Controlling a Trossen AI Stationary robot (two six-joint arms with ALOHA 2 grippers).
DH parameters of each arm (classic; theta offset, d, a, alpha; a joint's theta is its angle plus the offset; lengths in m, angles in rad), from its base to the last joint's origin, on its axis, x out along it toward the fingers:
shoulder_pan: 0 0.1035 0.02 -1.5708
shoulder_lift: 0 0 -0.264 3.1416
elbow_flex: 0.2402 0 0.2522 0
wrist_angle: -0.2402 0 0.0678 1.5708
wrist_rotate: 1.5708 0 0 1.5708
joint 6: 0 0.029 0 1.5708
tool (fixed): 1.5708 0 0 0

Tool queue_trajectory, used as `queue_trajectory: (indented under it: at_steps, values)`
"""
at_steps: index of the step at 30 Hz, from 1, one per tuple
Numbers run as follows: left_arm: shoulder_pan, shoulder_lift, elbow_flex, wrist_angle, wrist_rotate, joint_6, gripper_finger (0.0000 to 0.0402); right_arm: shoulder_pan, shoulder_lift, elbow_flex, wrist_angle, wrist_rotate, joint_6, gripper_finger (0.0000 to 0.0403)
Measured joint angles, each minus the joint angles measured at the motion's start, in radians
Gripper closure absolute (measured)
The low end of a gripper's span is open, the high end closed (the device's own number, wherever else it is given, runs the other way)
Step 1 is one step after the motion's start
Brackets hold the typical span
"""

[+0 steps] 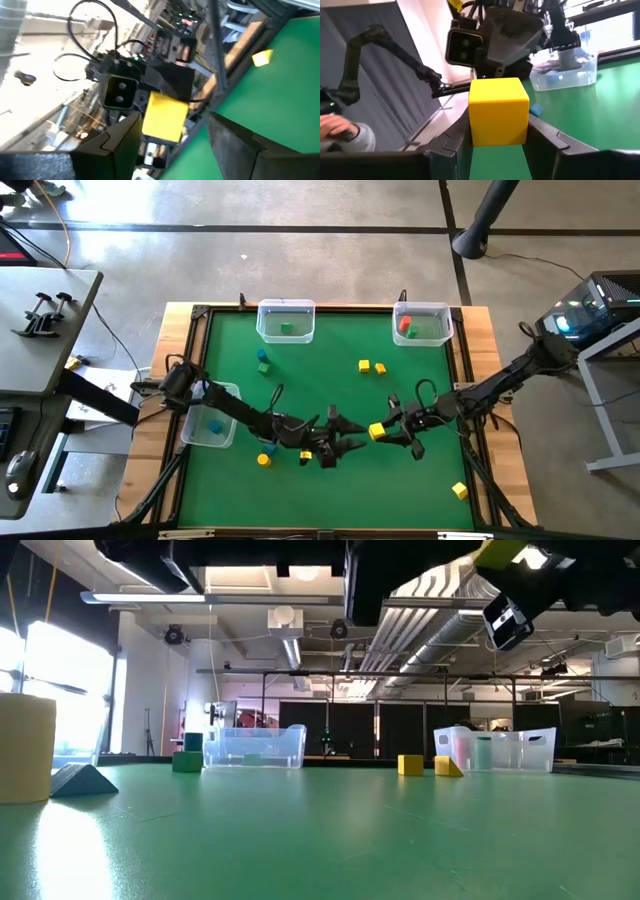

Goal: Sort blocks by size
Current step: Put the yellow square block into the bottom transparent bin

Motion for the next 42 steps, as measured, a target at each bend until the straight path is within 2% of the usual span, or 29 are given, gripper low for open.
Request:
queue_trajectory:
  at_steps: [4, 8, 13, 19, 23, 27, 31, 37, 42]
  values:
    - [0.006, 0.008, 0.02, -0.001, -0.001, 0.028, 0.0191, 0.0, 0.0, 0.001, 0.015, 0.001, -0.004, 0.0269]
    - [0.008, 0.058, 0.097, -0.001, -0.008, 0.068, 0.0191, 0.0, 0.0, 0.002, 0.034, -0.002, -0.006, 0.0268]
    - [0.009, 0.139, 0.194, -0.005, -0.088, 0.141, 0.0191, 0.001, 0.0, 0.002, 0.028, -0.004, 0.0, 0.0268]
    - [0.012, 0.161, 0.227, -0.01, -0.159, 0.105, 0.0193, 0.001, 0.0, 0.002, 0.02, -0.007, -0.004, 0.0268]
    - [0.013, 0.161, 0.228, -0.01, -0.165, 0.08, 0.0211, 0.001, 0.0, 0.002, 0.015, -0.007, -0.004, 0.0268]
    - [0.012, 0.161, 0.228, -0.027, -0.163, 0.075, 0.0254, 0.001, 0.0, 0.002, 0.007, -0.007, -0.007, 0.0263]
    - [-0.002, 0.161, 0.228, -0.036, -0.165, 0.052, 0.0296, 0.002, 0.0, 0.002, -0.005, -0.008, 0.012, 0.0243]
    - [-0.031, 0.156, 0.227, -0.065, -0.201, 0.028, 0.0296, 0.002, -0.001, 0.002, -0.046, -0.007, 0.046, 0.0193]
    - [-0.055, 0.118, 0.227, -0.156, -0.331, 0.004, 0.0296, 0.001, -0.001, 0.002, -0.082, 0.038, 0.045, 0.0159]
